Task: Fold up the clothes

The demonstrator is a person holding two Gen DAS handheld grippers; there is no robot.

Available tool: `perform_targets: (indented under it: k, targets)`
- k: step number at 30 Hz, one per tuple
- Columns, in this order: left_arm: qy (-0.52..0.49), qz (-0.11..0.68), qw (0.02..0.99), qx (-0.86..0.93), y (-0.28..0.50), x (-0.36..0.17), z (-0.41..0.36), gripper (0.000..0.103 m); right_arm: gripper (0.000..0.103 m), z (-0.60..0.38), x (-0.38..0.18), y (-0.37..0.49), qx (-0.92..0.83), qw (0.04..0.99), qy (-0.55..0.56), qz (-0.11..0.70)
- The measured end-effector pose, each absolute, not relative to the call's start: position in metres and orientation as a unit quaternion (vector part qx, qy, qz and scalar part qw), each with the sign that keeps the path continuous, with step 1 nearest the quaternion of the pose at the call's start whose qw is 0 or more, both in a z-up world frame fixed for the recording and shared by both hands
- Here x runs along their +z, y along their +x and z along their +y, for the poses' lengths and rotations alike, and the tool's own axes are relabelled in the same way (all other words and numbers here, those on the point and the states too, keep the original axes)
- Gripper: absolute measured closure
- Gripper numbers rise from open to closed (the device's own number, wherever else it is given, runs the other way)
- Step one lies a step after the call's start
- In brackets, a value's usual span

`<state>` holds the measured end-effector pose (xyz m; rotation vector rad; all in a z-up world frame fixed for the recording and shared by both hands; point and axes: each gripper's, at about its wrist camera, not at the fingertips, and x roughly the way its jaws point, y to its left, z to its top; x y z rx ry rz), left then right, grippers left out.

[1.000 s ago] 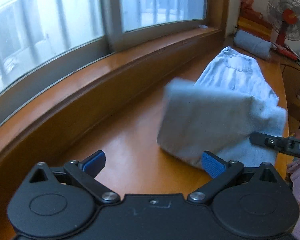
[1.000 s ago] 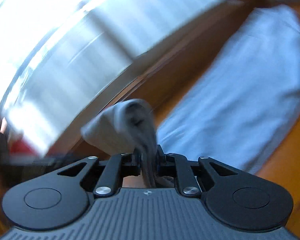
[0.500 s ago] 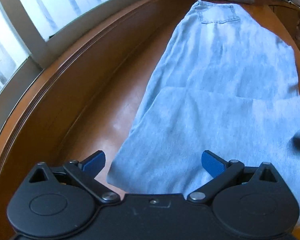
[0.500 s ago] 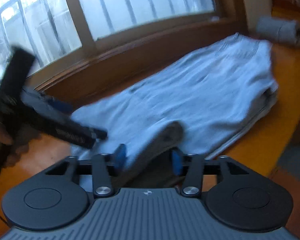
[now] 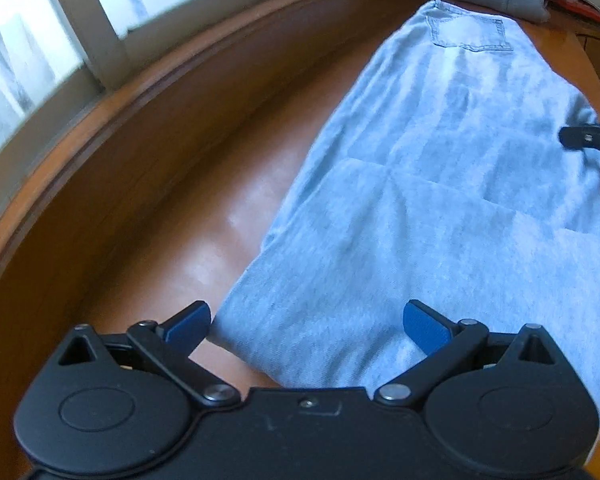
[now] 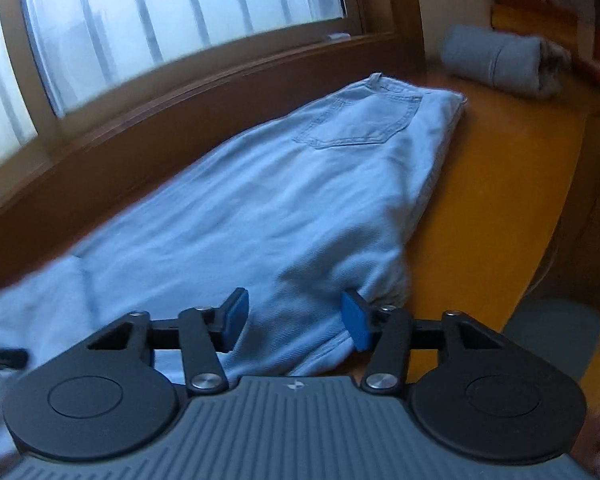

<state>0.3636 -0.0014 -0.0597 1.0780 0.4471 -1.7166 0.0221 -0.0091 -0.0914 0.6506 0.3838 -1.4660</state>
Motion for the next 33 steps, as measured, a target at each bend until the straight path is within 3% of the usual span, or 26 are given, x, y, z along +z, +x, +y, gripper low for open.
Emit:
perform_targets:
  k: [4,13,15,16,26,33]
  targets:
    - [0.430,0.267,0.460,-0.729,0.348,-0.065,0.010,0.000,0.053,-0.031,-0.094,0.011,-0.675,0.660,0.253,0.212]
    - [0.424,0.264,0.437,-0.748,0.338,-0.066,0.026,0.000,0.044,0.020,-0.083,0.015,-0.727,0.621,0.211,0.204]
    - [0.423,0.262,0.434,-0.751,0.342,-0.066,0.025,0.000,0.031,0.048,-0.081,0.025,-0.736,0.618,0.196,0.194]
    - [0.422,0.260,0.433,-0.753,0.343,-0.067,0.025,0.000,0.029,0.064,-0.079,0.030,-0.740,0.617,0.191,0.188]
    - [0.413,0.233,0.402,-0.783,0.351,-0.067,0.025,0.000,0.029,0.153,-0.091,0.077,-0.665,0.660,0.326,0.129]
    - [0.403,0.224,0.396,-0.794,0.357,-0.071,0.027,0.000,0.029,0.169,-0.098,0.094,-0.636,0.684,0.338,0.118]
